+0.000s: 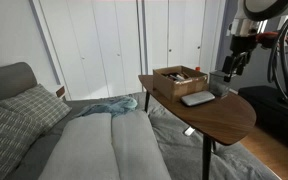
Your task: Pour the white ball out of the basket and into the brown box
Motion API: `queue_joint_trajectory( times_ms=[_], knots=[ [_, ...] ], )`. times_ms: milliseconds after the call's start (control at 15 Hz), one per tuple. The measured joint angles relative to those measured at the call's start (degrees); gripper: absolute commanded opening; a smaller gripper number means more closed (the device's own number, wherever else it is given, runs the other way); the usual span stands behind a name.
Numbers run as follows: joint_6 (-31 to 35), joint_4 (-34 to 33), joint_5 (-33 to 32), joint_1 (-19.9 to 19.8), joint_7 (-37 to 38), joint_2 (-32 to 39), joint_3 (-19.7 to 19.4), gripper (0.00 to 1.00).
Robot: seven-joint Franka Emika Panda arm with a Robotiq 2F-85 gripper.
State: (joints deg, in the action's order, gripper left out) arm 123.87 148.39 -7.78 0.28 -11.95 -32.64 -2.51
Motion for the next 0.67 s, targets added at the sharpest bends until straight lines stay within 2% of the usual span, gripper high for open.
queue_joint_trajectory(
  times_ms=[667],
  knots=[
    [-0.2,-0.5,0.0,0.0,-1.5,-0.7,-0.6,1.00]
  ],
)
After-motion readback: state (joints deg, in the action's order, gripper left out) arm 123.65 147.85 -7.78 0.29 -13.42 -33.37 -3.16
